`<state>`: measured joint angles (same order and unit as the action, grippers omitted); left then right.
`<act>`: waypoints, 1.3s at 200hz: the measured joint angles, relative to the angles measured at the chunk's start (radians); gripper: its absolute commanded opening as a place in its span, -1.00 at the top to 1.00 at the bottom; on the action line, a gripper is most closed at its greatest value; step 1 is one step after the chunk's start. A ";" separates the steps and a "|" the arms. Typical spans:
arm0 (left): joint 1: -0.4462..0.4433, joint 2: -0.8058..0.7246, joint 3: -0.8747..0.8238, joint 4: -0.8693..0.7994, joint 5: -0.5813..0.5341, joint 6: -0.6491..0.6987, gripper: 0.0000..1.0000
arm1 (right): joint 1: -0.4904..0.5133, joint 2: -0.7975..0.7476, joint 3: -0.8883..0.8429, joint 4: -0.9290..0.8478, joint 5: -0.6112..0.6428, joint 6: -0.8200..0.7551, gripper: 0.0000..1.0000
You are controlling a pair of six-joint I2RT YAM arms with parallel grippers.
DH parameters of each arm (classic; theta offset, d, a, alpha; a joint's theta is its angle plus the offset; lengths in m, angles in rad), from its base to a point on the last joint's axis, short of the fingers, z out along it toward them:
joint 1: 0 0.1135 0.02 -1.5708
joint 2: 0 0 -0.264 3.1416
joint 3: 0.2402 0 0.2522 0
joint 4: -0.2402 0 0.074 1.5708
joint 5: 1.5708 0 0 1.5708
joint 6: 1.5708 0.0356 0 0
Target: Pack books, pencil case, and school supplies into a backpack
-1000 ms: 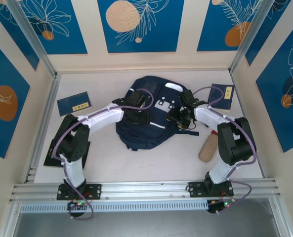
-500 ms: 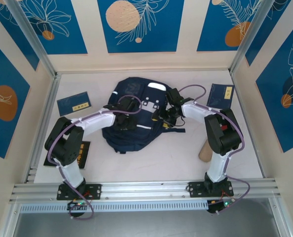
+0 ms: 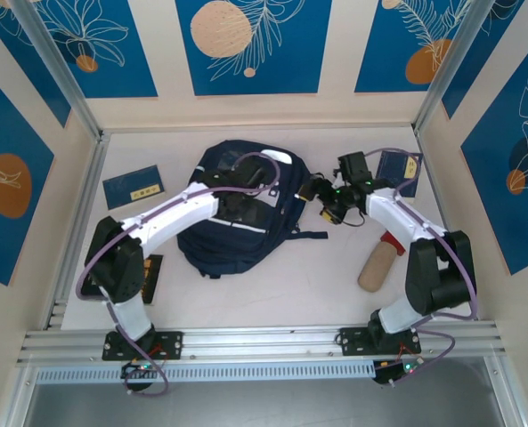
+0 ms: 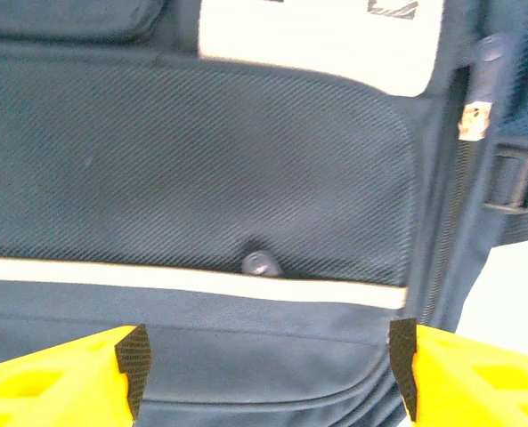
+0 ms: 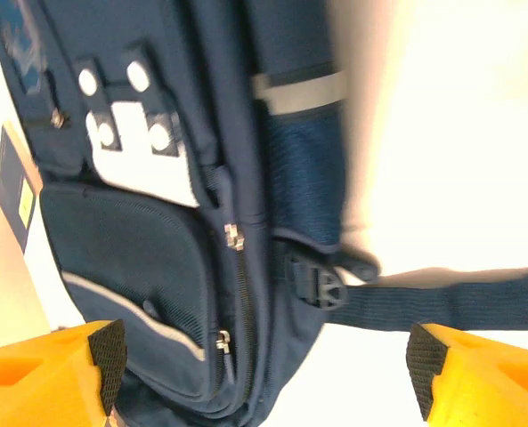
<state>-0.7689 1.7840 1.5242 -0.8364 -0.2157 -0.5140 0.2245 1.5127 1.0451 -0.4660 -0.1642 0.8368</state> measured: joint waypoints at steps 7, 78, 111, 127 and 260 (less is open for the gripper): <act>-0.018 0.031 0.039 -0.013 -0.009 0.008 -0.33 | -0.021 -0.011 -0.020 -0.001 0.000 0.000 -0.69; -0.079 0.411 0.361 -0.131 -0.071 0.060 -0.11 | -0.076 -0.018 -0.101 -0.018 -0.001 -0.011 -0.64; -0.079 0.452 0.396 -0.169 -0.092 0.066 0.01 | -0.080 -0.024 -0.114 -0.017 -0.001 -0.015 -0.61; -0.079 0.452 0.405 -0.176 -0.092 0.063 0.07 | -0.085 -0.027 -0.119 -0.016 -0.002 -0.018 -0.60; -0.080 0.466 0.446 -0.204 -0.083 0.089 1.00 | -0.090 -0.127 -0.169 -0.030 0.001 -0.074 -0.56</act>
<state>-0.8494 2.2501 1.9697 -1.0409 -0.2989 -0.4252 0.1345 1.3857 0.8757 -0.4961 -0.1631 0.7624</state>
